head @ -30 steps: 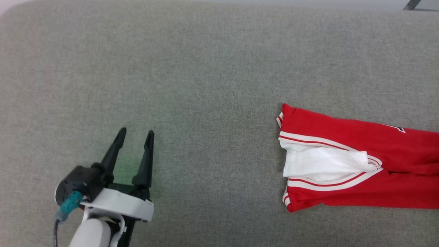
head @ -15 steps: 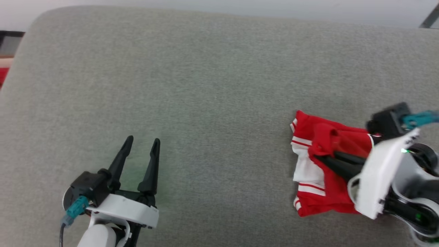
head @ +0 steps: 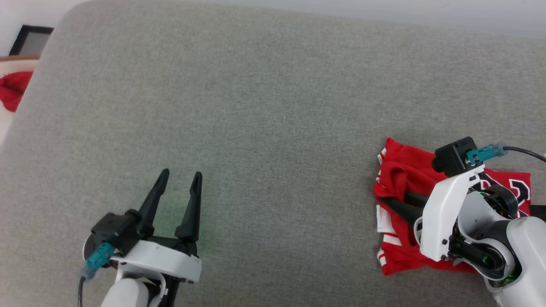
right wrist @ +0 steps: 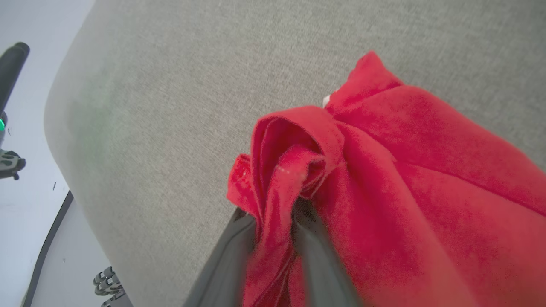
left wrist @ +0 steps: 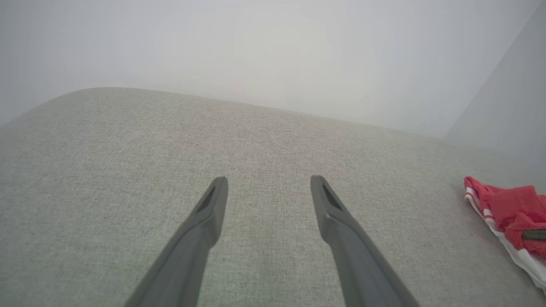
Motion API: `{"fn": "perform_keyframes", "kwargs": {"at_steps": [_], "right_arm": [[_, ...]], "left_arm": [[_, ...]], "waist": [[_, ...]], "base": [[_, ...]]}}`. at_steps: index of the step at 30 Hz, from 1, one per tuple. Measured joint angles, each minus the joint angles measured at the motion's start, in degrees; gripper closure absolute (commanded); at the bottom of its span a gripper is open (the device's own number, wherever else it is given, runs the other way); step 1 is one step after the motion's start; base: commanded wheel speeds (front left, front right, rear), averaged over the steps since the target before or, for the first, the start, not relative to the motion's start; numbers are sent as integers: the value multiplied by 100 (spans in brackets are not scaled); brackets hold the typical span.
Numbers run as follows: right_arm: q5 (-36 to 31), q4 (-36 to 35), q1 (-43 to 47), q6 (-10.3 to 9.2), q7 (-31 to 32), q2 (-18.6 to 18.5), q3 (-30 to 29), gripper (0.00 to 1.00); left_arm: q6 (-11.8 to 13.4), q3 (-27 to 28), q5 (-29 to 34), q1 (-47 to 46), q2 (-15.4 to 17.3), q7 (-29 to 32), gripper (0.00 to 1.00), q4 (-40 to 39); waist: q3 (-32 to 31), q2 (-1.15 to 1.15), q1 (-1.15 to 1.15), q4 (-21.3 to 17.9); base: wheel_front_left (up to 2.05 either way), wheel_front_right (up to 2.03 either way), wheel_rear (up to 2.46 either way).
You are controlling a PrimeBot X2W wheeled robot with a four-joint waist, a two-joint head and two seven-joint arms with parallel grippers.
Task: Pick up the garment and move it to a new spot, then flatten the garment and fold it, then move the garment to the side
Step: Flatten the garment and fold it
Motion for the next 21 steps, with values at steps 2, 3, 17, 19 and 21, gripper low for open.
{"fn": "perform_keyframes", "kwargs": {"at_steps": [2, 3, 17, 19, 21], "right_arm": [[124, 52, -51, 0, -130, 5, 64, 0], [200, 59, -72, 0, -191, 4, 93, 0], [475, 354, 24, 0, -2303, -932, -316, 0], [383, 478, 99, 0, -2564, -958, -376, 0], [135, 840, 305, 0, -3297, -945, -510, 0]], "left_arm": [[0, 32, -5, 18, 1, 0, 0, 23], [0, 44, -7, 27, 1, 0, 0, 38], [-1, -142, -431, 151, 221, 0, 0, 457], [0, -146, -452, 148, 234, 0, 0, 502], [-1, -171, -526, 159, 274, 0, 0, 580]], "waist": [[-32, 0, 0, -28], [-59, 0, 0, -46], [-511, 0, 0, -586], [-537, 0, 0, -619], [-619, 0, 0, -706]], "base": [[0, 0, 0], [0, 0, 0], [0, 0, 0], [0, 0, 0], [0, 0, 0]]}}
